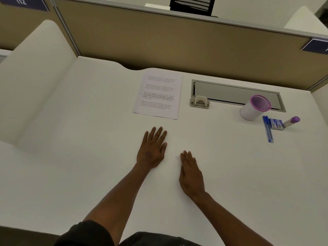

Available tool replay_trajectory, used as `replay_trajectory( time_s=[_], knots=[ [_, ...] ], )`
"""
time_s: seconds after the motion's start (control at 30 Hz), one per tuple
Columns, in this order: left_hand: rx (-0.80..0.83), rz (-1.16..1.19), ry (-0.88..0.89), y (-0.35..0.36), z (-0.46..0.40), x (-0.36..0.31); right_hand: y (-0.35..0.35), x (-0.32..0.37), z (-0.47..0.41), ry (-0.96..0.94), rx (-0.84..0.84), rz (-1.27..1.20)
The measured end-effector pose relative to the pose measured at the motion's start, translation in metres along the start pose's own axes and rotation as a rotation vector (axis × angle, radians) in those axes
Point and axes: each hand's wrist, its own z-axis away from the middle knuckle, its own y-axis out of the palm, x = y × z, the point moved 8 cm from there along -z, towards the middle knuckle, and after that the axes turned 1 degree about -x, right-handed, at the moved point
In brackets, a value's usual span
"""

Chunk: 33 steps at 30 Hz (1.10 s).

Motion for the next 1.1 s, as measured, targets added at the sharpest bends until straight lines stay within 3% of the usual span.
replay_trajectory(
  time_s=[0.23,0.43,0.6,0.67,1.1],
  knots=[
    [0.012,0.010,0.000,0.000,0.000,0.000,0.001,0.014,-0.016,-0.054,0.015,0.008],
    [-0.006,0.022,0.007,-0.002,0.000,0.000,-0.003,0.024,-0.012,-0.290,0.105,0.124],
    [-0.021,0.030,0.002,-0.003,0.001,0.000,-0.030,-0.009,-0.019,0.019,-0.086,-0.022],
    [-0.018,0.030,0.000,-0.003,0.001,0.000,-0.027,-0.009,-0.019,0.078,-0.057,0.028],
    [0.002,0.029,-0.004,0.000,-0.001,0.001,-0.007,0.032,-0.019,-0.050,0.059,0.137]
  ],
)
